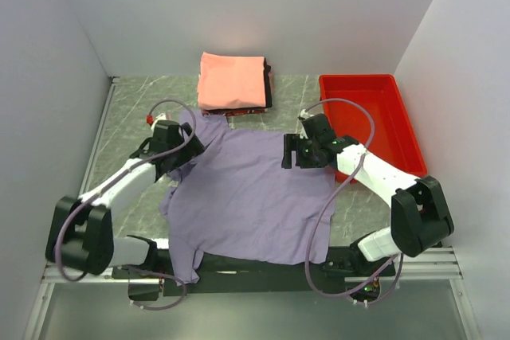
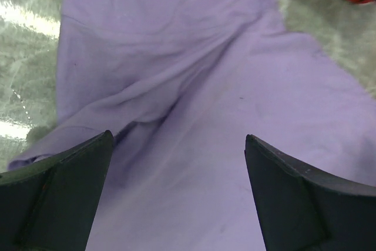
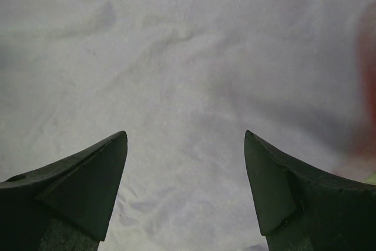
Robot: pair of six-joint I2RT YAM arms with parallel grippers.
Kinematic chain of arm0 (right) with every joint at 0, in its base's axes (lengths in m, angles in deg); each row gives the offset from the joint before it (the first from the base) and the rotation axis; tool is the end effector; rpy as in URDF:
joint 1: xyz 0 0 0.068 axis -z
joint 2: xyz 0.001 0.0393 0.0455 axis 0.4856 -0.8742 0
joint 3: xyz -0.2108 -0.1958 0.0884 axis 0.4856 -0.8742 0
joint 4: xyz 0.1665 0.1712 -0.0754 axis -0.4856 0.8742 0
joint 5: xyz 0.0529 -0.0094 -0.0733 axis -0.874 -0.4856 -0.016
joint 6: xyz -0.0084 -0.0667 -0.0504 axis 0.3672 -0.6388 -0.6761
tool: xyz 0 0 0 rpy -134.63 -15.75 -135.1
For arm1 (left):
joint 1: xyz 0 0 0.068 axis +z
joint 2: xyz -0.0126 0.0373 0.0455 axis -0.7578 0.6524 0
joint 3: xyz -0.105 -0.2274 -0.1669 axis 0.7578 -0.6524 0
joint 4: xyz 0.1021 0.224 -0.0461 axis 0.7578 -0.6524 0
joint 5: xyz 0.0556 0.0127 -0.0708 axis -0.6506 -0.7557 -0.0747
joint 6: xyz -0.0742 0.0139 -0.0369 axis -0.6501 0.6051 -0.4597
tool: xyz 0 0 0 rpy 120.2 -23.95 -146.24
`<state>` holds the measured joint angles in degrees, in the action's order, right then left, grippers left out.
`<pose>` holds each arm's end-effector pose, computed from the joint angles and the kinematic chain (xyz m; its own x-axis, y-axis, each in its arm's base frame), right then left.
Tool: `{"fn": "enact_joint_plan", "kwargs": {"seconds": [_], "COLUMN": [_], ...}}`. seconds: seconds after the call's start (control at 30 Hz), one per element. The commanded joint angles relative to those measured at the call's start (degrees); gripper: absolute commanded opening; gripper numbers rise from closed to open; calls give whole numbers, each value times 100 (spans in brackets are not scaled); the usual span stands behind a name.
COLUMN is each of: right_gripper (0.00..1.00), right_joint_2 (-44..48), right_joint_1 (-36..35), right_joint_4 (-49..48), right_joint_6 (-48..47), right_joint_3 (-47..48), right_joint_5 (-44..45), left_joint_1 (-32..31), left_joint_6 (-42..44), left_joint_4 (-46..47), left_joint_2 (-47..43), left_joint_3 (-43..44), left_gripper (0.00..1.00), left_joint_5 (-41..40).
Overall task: Fold and stack the t-shirts
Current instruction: Flatten the tshirt out
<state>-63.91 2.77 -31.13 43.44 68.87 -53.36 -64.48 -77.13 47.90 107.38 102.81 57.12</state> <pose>0.2651 0.1393 0.2304 -0.8446 -0.0273 -0.5347 -0.2128 0.9336 0.2884 0.2657 -0.0650 0.2291 -0.5963 -0.5687 -0.5665 -0.3241 0.8162 -0.4782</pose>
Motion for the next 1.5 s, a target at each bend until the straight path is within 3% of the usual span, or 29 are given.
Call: {"fn": "enact_joint_plan", "kwargs": {"seconds": [0.0,0.2,0.43,0.87,1.1,1.27,1.47], "right_gripper": [87,87,87,87,87,87,87], "right_joint_2": [-132,-308,-667,-1511,-2144,-2620,-1461], "right_joint_1": [-26,-35,-35,-175,-158,-131,-315], "right_joint_4": [-313,-357,-366,-383,-304,64,318], "right_joint_6": [34,-10,-106,-212,-344,-397,-291], "right_joint_3": [-32,-111,-76,416,1152,1901,1437], "right_joint_5": [-59,-50,-120,-253,291,943,1188], "left_joint_1": [0,35,658,1502,1757,1757,1687], "left_joint_6": [-200,-420,-385,36,502,511,-94], "left_joint_4": [103,233,279,-21,-56,-381,-425], "left_joint_2": [537,1434,2154,2797,3184,2737,1024], "left_joint_3": [288,395,632,1660,2765,2883,1461], "left_gripper": [99,99,100,99,99,100,99], "left_joint_5": [-194,-512,-529,-915,-240,-204,-231]}}
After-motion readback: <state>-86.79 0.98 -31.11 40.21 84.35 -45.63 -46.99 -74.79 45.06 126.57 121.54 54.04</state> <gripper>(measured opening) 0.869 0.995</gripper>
